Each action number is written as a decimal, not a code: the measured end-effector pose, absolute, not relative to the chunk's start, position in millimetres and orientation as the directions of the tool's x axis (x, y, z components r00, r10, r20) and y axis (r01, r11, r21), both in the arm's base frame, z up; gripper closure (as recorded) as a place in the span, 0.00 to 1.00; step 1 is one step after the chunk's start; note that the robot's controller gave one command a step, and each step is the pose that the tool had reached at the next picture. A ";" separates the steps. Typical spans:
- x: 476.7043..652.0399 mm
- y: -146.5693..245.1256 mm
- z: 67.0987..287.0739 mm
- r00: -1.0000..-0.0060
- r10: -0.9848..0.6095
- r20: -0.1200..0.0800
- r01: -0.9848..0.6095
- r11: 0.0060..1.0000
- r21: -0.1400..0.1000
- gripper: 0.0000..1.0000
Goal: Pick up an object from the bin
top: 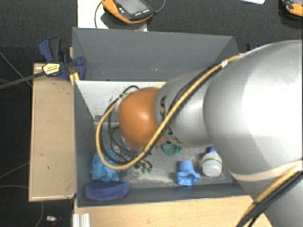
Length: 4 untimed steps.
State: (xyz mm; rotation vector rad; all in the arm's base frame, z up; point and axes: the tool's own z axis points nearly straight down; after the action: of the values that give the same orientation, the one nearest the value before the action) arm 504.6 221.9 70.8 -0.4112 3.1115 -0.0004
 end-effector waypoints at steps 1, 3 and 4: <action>511.4 251.4 70.9 -0.968 -0.249 -0.004 -0.249 0.968 -0.005 1.00; 486.7 197.3 71.3 -0.950 -0.312 -0.014 -0.312 0.950 -0.004 1.00; 485.3 179.1 71.0 -0.950 -0.311 -0.014 -0.311 0.950 -0.004 1.00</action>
Offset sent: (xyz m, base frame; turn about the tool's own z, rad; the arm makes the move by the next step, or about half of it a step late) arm -0.0221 0.0198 -0.0008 0.0717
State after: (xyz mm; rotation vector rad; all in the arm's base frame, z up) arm 485.3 179.1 71.0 -0.4923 3.0880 -0.0022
